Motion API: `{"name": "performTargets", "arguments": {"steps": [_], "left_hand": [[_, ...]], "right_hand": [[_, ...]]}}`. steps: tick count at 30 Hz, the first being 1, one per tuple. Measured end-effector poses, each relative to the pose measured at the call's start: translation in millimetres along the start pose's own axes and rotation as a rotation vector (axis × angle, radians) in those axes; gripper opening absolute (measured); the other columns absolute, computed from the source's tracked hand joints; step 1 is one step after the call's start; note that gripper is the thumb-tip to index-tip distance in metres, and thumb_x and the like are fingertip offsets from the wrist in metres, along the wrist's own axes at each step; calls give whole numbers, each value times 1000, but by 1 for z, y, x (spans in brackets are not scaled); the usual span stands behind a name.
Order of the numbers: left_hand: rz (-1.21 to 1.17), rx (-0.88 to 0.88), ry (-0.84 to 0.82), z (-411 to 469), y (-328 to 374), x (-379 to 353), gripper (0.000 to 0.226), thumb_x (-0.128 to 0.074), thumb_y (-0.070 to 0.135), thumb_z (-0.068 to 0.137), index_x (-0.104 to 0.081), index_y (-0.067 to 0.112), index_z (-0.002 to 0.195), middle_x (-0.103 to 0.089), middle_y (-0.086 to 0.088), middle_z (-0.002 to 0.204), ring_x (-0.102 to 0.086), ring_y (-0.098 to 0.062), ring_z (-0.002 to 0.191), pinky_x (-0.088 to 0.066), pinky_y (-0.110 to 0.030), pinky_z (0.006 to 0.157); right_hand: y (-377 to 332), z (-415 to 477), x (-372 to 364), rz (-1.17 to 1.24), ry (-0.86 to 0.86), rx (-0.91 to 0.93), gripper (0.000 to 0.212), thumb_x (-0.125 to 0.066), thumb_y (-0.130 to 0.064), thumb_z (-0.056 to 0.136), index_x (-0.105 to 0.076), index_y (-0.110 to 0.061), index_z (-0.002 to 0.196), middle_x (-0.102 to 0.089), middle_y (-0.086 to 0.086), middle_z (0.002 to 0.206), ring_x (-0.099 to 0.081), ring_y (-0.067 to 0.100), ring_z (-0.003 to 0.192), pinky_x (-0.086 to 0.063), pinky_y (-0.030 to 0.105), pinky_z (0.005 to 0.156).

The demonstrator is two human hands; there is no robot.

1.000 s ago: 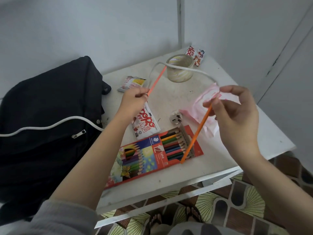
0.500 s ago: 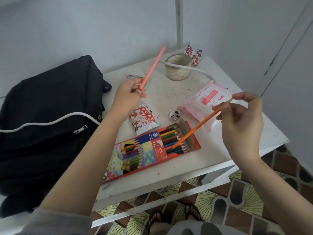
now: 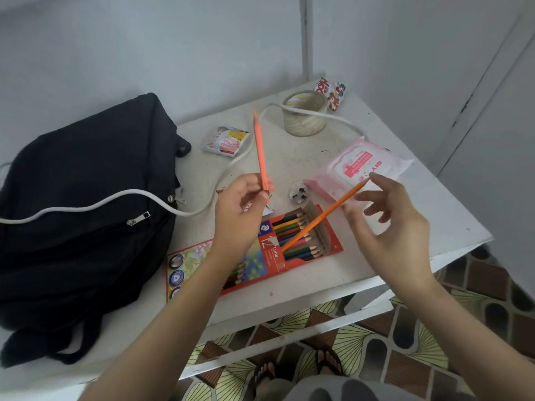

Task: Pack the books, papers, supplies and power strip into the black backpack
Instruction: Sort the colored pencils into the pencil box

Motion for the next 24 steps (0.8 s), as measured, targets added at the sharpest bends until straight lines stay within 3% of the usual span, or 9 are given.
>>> {"name": "performTargets", "arguments": {"steps": [2, 4, 6, 9, 13, 16, 20, 22, 24], "left_hand": [[-10, -11, 31, -1, -3, 1, 24, -53, -9, 87, -64, 10, 96, -69, -1, 93, -66, -9, 91, -51, -21, 84], [-13, -8, 64, -1, -6, 2, 23, -53, -8, 88, -64, 9, 97, -69, -1, 94, -66, -9, 91, -52, -22, 85], [-17, -11, 91, -2, -9, 3, 22, -54, -6, 88, -65, 12, 96, -69, -2, 95, -66, -11, 92, -52, -24, 86], [-13, -36, 114, -4, -13, 2, 24, -56, -5, 88, -65, 16, 95, -69, -5, 97, -66, -14, 94, -52, -26, 87], [11, -54, 134, -8, -17, 2, 23, -56, -4, 89, -64, 16, 96, -68, -5, 98, -65, -13, 95, -51, -24, 87], [18, -56, 131, -10, -18, 2, 21, -57, -2, 89, -64, 17, 96, -68, -3, 98, -65, -11, 95, -51, -23, 87], [1, -66, 127, -11, -17, 1, 23, -56, -4, 89, -63, 17, 94, -68, -6, 97, -65, -11, 93, -50, -19, 85], [-5, -71, 122, -10, -17, 1, 25, -56, -5, 88, -63, 18, 93, -68, -8, 97, -65, -13, 94, -50, -21, 85], [-9, -71, 117, -10, -17, 1, 25, -56, -5, 89, -63, 19, 93, -68, -10, 97, -66, -14, 94, -50, -22, 86]], "right_hand": [[3, -4, -4, -173, -99, 76, 82, -65, -58, 76, -40, -6, 135, -60, 1, 113, -52, 15, 93, -40, 22, 79], [9, -7, -7, -347, -125, 131, 97, -60, -68, 68, -42, 1, 134, -56, 13, 121, -52, 28, 103, -40, 33, 89], [17, -11, -8, -432, -98, 142, 92, -68, -62, 66, -49, 4, 128, -55, 19, 122, -52, 34, 106, -38, 37, 93], [22, -17, -10, -440, -59, 159, 70, -82, -42, 66, -59, -1, 118, -54, 21, 120, -51, 37, 99, -42, 41, 86], [15, -24, -16, -428, -54, 272, 36, -61, -38, 81, -69, -11, 103, -57, 19, 119, -49, 31, 94, -45, 40, 78], [14, -25, -19, -435, -88, 323, 30, -54, -34, 85, -73, -13, 95, -60, 17, 119, -51, 31, 97, -46, 43, 76], [11, -28, -22, -522, -247, 388, 43, -40, -43, 93, -71, -19, 111, -53, 19, 133, -46, 36, 117, -35, 46, 94], [10, -34, -24, -569, -397, 415, 47, -24, -49, 98, -57, -33, 127, -37, 20, 147, -30, 37, 134, -19, 50, 109], [10, -39, -25, -584, -466, 415, 46, -16, -51, 99, -40, -42, 138, -16, 19, 155, -10, 37, 143, -6, 51, 114]]}}
Point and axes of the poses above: each hand's wrist, its own z-axis towards the middle knuckle, its own x-axis out of the back of the hand, y = z × x, the point moved 2 cm from there along z, towards the middle knuckle
